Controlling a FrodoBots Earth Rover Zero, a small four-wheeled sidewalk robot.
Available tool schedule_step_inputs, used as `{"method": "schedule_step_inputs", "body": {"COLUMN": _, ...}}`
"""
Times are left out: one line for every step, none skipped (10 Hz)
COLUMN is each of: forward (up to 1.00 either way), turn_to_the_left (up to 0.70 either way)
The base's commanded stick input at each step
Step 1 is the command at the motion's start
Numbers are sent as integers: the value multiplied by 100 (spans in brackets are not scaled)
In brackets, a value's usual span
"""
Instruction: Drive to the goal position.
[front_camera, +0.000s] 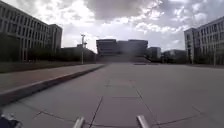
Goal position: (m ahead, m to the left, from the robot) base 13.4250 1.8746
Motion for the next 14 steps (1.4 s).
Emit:
{"method": "schedule_step_inputs", "body": {"forward": 70, "turn_to_the_left": 0}}
{"method": "schedule_step_inputs", "body": {"forward": 70, "turn_to_the_left": 0}}
{"method": "schedule_step_inputs", "body": {"forward": 70, "turn_to_the_left": 0}}
{"method": "schedule_step_inputs", "body": {"forward": 70, "turn_to_the_left": 0}}
{"method": "schedule_step_inputs", "body": {"forward": 70, "turn_to_the_left": 0}}
{"method": "schedule_step_inputs", "body": {"forward": 70, "turn_to_the_left": 0}}
{"method": "schedule_step_inputs", "body": {"forward": 70, "turn_to_the_left": 0}}
{"method": "schedule_step_inputs", "body": {"forward": 70, "turn_to_the_left": 0}}
{"method": "schedule_step_inputs", "body": {"forward": 70, "turn_to_the_left": 0}}
{"method": "schedule_step_inputs", "body": {"forward": 70, "turn_to_the_left": 0}}
{"method": "schedule_step_inputs", "body": {"forward": 70, "turn_to_the_left": 0}}
{"method": "schedule_step_inputs", "body": {"forward": 70, "turn_to_the_left": 0}}
{"method": "schedule_step_inputs", "body": {"forward": 70, "turn_to_the_left": 0}}
{"method": "schedule_step_inputs", "body": {"forward": 70, "turn_to_the_left": 0}}
